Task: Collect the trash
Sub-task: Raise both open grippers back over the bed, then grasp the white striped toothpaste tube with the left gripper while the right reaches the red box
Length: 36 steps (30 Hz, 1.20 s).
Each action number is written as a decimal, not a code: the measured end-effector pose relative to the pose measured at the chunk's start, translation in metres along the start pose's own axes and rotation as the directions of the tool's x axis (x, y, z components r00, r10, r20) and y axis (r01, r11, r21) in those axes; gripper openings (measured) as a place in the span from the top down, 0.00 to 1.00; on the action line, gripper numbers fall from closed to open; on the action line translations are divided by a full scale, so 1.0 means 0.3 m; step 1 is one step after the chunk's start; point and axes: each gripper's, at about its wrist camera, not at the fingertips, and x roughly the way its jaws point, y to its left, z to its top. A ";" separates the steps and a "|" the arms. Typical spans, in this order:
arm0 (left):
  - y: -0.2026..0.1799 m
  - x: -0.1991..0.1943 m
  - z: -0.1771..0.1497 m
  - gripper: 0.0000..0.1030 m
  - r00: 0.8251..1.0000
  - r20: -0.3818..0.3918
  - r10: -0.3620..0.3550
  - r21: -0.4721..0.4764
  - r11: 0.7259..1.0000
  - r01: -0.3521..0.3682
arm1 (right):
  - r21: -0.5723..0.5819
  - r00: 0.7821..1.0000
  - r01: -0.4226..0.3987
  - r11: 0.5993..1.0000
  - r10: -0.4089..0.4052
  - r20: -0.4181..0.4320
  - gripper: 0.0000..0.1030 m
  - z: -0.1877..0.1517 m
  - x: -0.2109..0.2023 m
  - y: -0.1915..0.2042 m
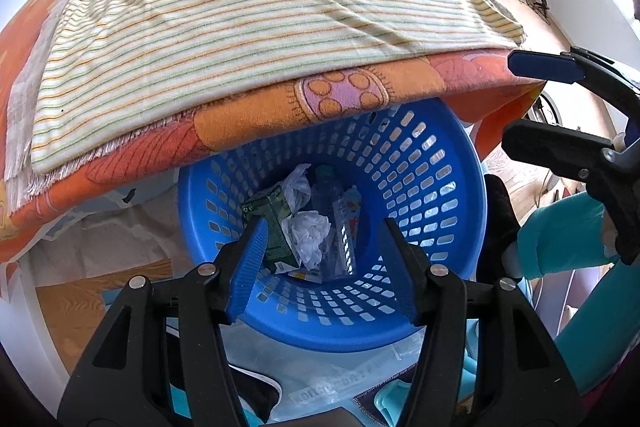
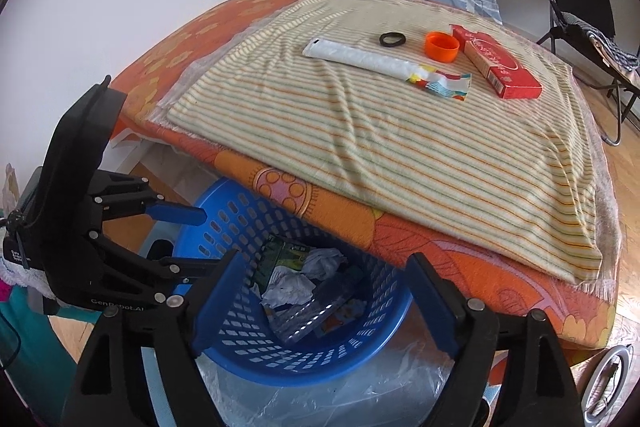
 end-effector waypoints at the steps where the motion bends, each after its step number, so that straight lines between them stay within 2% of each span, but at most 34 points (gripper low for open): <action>1: 0.002 -0.003 0.007 0.43 1.000 0.002 0.000 -0.001 1.000 0.000 | 0.004 1.000 0.000 1.000 0.000 0.002 0.17 0.001 -0.003 -0.004; 9: 0.017 -0.059 0.107 0.43 0.999 0.051 -0.002 0.007 1.000 0.001 | 0.088 0.998 -0.021 0.996 0.017 0.054 0.14 0.057 -0.055 -0.094; 15: 0.056 -0.115 0.242 0.43 0.993 0.116 -0.016 -0.008 1.000 0.017 | 0.152 0.995 -0.022 0.988 0.006 0.100 0.11 0.122 -0.083 -0.178; 18: 0.080 -0.130 0.319 0.43 0.989 0.151 0.006 -0.007 1.000 -0.005 | 0.171 0.993 -0.009 0.985 -0.012 0.118 0.11 0.151 -0.093 -0.219; 22: 0.126 -0.130 0.410 0.43 0.984 0.177 0.004 -0.024 1.000 0.001 | 0.197 0.991 0.006 0.980 -0.033 0.132 0.11 0.189 -0.097 -0.278; 24: 0.156 -0.135 0.470 0.43 0.980 0.197 -0.029 -0.038 0.999 0.038 | 0.221 0.991 -0.002 0.975 -0.028 0.135 0.11 0.208 -0.094 -0.314; 28: 0.201 -0.146 0.565 0.42 0.970 0.237 -0.047 -0.065 0.996 0.064 | 0.270 0.991 -0.022 0.963 -0.016 0.136 0.10 0.243 -0.082 -0.378; 32: 0.233 -0.122 0.654 0.42 0.970 0.241 -0.035 -0.075 0.996 0.055 | 0.280 0.990 -0.009 0.960 -0.031 0.135 0.10 0.288 -0.066 -0.426; 36: 0.291 -0.049 0.739 0.42 0.978 0.207 -0.041 -0.108 0.992 0.065 | 0.287 0.989 0.000 0.958 -0.042 0.141 0.10 0.333 -0.057 -0.462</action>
